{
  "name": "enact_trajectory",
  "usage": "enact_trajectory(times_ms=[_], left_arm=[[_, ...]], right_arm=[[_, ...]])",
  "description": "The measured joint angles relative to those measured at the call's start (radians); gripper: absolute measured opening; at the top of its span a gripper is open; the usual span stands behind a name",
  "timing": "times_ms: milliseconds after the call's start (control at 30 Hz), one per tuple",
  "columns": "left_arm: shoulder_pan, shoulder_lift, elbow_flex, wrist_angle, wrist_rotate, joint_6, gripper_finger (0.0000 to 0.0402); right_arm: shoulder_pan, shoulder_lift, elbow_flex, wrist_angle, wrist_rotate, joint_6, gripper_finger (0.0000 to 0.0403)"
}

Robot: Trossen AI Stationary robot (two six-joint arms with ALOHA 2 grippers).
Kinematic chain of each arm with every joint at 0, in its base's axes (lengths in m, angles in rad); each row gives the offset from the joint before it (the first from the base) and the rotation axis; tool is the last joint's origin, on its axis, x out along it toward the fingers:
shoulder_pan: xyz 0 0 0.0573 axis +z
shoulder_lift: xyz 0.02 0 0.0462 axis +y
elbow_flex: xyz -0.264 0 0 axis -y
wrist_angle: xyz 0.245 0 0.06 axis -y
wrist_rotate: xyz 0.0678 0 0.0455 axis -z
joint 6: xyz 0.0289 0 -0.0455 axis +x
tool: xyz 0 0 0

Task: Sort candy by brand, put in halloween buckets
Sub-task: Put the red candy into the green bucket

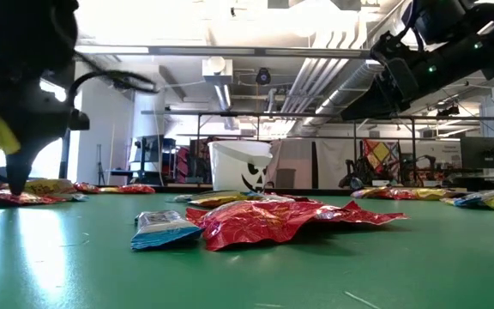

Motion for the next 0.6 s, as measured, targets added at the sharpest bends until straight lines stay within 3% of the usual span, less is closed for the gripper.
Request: enact_trajectory(times_ms=[233,467,600], left_arm=[[-0.011,0.059,0.004,-0.016,-0.04,-0.051,0.0121],[-0.011,0.069,0.001,-0.014,-0.048,-0.046,0.0017],[-0.016,0.056,0.005,-0.018,-0.063,-0.035,0.0009]], right_arm=[[0.016,0.0,0.0,0.0,0.046,0.0,0.0156],[0.016,0.0,0.0,0.001,0.05,0.0,0.0156],[0.016,0.0,0.0,0.002,0.05,0.0,0.0156]])
